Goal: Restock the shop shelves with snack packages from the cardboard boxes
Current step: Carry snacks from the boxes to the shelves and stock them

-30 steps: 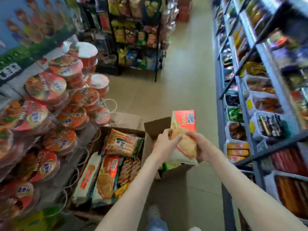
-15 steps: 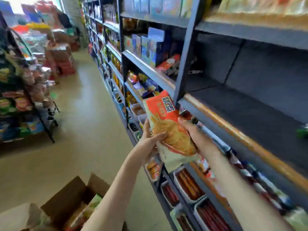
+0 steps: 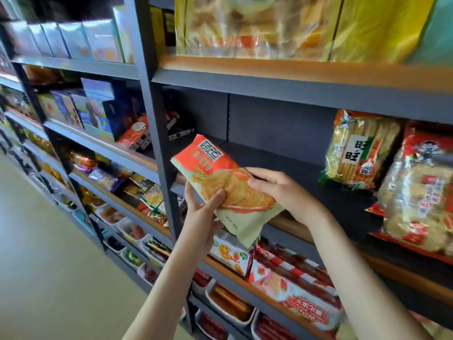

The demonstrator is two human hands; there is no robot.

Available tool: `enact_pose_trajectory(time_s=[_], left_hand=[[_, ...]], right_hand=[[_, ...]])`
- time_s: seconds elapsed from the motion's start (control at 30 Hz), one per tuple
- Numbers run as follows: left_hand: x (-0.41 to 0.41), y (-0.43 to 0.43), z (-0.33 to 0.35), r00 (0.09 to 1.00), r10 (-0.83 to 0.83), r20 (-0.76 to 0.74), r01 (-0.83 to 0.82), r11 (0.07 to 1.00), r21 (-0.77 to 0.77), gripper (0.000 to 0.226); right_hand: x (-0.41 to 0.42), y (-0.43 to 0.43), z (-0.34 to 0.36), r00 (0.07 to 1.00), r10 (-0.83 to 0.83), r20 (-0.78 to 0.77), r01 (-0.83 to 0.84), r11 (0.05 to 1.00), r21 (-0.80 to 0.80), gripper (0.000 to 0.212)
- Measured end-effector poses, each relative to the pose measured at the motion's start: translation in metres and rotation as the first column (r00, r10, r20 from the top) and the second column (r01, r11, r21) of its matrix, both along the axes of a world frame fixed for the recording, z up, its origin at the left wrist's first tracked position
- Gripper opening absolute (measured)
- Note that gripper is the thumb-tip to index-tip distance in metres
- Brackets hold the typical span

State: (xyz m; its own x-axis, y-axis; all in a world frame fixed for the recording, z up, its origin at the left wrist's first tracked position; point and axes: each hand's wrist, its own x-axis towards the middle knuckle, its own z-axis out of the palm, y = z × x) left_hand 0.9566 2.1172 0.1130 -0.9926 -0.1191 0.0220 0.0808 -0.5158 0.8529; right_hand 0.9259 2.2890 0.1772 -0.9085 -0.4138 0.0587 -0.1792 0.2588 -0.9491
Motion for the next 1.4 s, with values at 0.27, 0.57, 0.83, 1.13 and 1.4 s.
enact_pose_trajectory(time_s=[0.27, 0.57, 0.83, 1.13, 1.4], left_hand=[[-0.047, -0.027, 0.028, 0.991, -0.125, 0.048, 0.133, 0.959, -0.252, 0.065], [-0.137, -0.027, 0.070, 0.933, -0.346, 0.098, 0.350, 0.813, -0.465, 0.068], [-0.210, 0.004, 0.058, 0.804, -0.594, -0.039, 0.347, 0.521, -0.780, 0.064], [-0.274, 0.022, 0.049, 0.945, -0.257, -0.202, -0.096, 0.371, -0.924, 0.023], [-0.324, 0.034, 0.048, 0.948, -0.182, -0.261, -0.214, 0.243, -0.946, 0.021]], right_hand=[[-0.021, -0.015, 0.005, 0.974, -0.186, -0.128, 0.202, 0.971, 0.128, 0.028], [-0.068, -0.026, 0.012, 0.921, -0.390, -0.021, 0.387, 0.905, 0.176, 0.052], [-0.124, -0.023, -0.013, 0.767, -0.592, -0.245, 0.635, 0.755, 0.163, 0.077], [-0.198, -0.010, -0.026, 0.639, -0.468, -0.610, 0.726, 0.630, 0.277, 0.063], [-0.241, -0.012, -0.042, 0.637, -0.571, -0.517, 0.739, 0.643, 0.200, 0.052]])
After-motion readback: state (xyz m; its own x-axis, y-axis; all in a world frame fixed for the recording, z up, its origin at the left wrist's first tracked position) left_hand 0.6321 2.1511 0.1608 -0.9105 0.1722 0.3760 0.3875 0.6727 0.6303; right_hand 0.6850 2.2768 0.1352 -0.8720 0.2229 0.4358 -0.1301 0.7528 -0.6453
